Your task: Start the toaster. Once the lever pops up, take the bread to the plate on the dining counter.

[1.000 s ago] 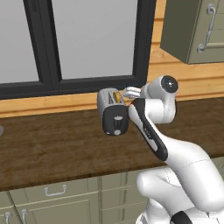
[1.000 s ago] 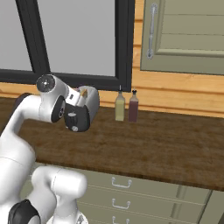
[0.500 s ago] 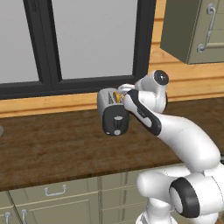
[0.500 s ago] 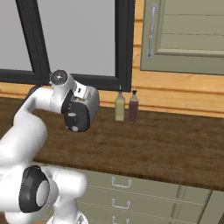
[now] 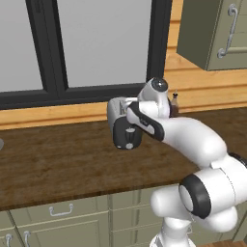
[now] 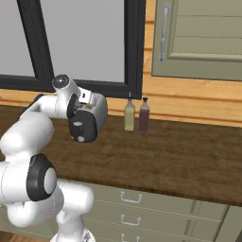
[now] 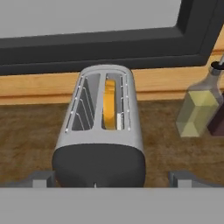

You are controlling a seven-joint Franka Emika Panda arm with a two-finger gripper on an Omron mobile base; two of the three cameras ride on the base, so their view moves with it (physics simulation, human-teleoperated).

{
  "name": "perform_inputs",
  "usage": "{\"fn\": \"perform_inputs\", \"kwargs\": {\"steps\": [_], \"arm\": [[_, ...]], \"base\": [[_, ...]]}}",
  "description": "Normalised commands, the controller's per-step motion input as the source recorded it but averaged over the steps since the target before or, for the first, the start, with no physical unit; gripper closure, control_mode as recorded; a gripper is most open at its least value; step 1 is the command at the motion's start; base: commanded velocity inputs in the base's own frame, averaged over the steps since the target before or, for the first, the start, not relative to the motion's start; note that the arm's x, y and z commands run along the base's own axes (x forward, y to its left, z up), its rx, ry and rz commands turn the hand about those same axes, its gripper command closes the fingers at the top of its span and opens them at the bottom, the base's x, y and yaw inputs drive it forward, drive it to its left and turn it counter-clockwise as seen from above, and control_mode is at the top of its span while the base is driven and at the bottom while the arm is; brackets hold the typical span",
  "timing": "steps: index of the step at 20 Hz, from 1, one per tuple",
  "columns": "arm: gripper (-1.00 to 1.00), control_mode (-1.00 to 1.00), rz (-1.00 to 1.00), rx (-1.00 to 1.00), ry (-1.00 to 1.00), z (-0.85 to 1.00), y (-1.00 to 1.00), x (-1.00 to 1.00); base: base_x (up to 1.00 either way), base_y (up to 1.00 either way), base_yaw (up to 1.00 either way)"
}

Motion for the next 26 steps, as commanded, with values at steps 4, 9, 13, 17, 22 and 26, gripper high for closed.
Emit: {"fn": "perform_inputs", "kwargs": {"steps": [4,9,13,17,22,26], "arm": [[-1.00,-1.00,-0.10,-0.03,0.17,-0.03,0.05,0.49],[-1.00,-1.00,0.00,0.00,0.06,-0.07,0.00,0.21],[-1.00,-1.00,0.00,0.00,0.00,-0.14,0.00,0.20],[-1.00,-1.00,0.00,0.00,0.00,-0.11,0.00,0.26],[-1.00,-1.00,0.00,0.00,0.00,-0.18,0.00,0.20],[-1.00,-1.00,0.00,0.00,0.00,-0.06,0.00,0.27]], "base": [[0.00,0.00,0.00],[0.00,0.00,0.00],[0.00,0.00,0.00],[0.00,0.00,0.00],[0.00,0.00,0.00],[0.00,0.00,0.00]]}}
